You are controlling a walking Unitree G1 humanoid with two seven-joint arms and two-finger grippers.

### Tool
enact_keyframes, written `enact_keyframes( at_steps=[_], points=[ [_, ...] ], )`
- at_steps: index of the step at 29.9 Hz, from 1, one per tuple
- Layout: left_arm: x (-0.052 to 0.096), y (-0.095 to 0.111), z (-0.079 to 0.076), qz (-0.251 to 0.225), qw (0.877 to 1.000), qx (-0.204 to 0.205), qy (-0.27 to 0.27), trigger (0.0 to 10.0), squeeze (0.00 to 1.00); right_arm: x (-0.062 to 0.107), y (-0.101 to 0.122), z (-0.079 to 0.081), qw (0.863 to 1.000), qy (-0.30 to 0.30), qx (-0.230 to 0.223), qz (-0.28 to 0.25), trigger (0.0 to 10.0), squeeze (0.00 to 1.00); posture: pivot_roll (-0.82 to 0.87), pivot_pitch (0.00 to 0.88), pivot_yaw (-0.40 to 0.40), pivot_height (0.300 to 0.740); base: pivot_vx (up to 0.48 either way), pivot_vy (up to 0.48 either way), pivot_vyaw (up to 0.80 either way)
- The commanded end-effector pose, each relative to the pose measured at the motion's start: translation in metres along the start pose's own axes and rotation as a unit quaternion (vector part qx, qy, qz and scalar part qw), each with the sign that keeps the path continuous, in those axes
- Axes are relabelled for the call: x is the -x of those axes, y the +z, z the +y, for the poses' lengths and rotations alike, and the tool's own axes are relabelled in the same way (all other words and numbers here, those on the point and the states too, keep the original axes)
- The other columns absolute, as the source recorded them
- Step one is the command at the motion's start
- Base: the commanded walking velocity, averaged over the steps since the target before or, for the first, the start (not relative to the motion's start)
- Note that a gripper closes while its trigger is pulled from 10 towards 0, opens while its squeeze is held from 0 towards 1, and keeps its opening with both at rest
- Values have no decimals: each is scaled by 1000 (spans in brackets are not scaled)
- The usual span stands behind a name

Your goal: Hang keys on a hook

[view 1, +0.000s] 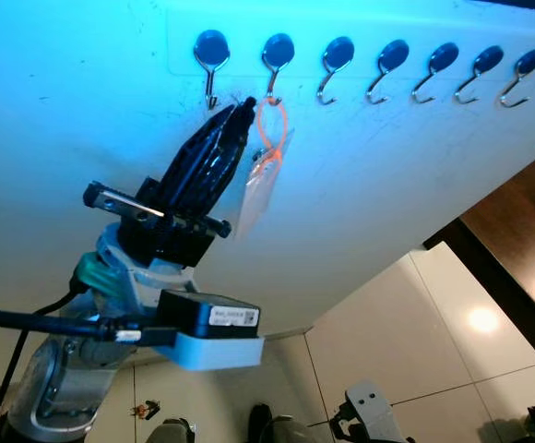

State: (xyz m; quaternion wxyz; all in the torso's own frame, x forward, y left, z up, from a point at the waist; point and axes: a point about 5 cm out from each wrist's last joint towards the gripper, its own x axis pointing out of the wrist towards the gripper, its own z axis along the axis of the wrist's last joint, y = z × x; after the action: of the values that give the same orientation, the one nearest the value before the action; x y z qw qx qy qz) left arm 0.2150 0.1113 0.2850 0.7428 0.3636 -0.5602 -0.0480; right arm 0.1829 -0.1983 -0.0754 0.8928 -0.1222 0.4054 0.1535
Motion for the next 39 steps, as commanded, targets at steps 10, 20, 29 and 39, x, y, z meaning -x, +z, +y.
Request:
enact_keyframes(
  at_steps=[10,20,29,39],
  points=[
    [8,2,11,22,1000,-13,7,10000,0,6,-16,-2,999,1,4,31,10000,0,69,201,-125,740,0,0,0],
    [9,0,12,32,999,-4,10,10000,0,4,-12,-3,1000,0,3,25,10000,0,67,199,-123,740,0,0,0],
    [-3,4,13,10,1000,-4,2,10000,0,6,-17,-2,999,0,1,32,10000,0,66,205,-119,740,0,0,0],
    [-2,7,16,-10,1000,-17,-19,10000,0,6,-18,0,999,1,-1,33,10000,0,69,208,-116,740,0,0,0]
  ],
)
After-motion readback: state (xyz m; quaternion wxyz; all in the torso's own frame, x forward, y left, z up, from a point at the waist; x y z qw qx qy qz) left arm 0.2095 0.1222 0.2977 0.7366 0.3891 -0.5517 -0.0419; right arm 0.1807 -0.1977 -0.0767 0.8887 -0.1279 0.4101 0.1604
